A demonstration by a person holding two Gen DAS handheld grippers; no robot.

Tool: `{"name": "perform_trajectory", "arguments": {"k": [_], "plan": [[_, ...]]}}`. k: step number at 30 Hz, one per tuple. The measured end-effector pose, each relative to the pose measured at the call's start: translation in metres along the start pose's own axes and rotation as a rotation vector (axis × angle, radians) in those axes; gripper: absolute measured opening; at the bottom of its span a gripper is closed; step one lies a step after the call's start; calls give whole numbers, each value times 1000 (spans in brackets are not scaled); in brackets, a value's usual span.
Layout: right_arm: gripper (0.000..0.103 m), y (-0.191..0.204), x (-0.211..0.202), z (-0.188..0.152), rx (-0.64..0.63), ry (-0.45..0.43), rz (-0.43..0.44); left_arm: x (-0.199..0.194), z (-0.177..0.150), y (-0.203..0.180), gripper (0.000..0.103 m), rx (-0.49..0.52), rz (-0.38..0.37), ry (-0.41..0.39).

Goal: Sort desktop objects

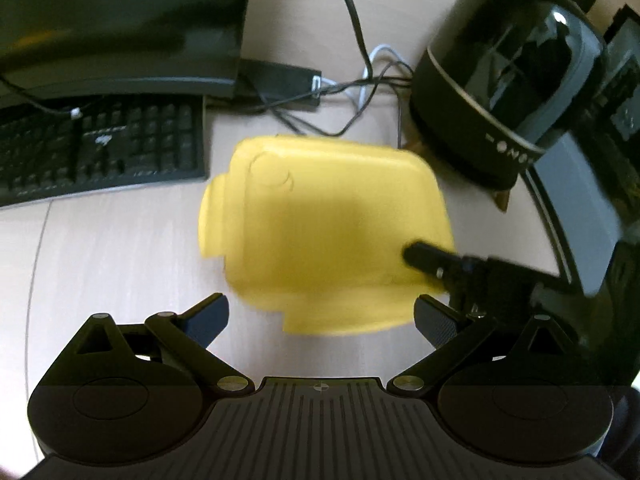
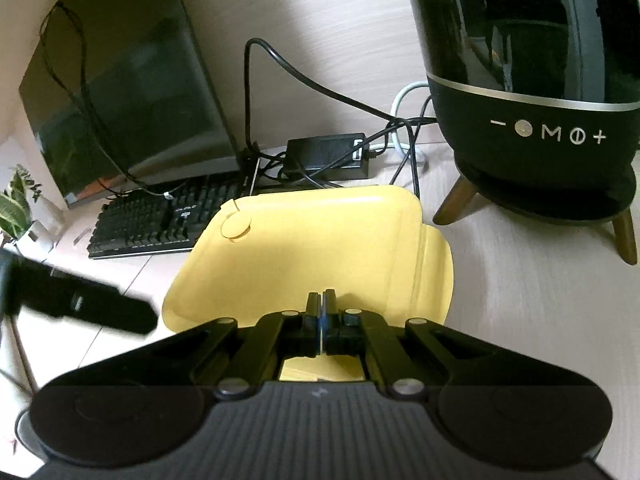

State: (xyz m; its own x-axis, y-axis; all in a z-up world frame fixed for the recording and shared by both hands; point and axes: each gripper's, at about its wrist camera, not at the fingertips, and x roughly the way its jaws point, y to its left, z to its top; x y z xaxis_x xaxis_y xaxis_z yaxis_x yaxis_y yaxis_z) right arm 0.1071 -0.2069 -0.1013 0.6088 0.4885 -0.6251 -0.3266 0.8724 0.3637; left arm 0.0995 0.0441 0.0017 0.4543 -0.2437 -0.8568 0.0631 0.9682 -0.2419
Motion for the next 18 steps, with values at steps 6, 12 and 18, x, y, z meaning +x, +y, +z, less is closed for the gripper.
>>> {"name": "perform_trajectory", "arguments": {"k": [6, 12, 18], "plan": [[7, 12, -1, -1, -55, -3, -53, -1, -11, -1, 102, -5, 39, -8], [40, 27, -6, -7, -133, -7, -91, 1, -20, -3, 102, 3, 32, -3], [46, 26, -10, -8, -109, -12, -75, 1, -30, -3, 102, -1, 28, 8]]}}
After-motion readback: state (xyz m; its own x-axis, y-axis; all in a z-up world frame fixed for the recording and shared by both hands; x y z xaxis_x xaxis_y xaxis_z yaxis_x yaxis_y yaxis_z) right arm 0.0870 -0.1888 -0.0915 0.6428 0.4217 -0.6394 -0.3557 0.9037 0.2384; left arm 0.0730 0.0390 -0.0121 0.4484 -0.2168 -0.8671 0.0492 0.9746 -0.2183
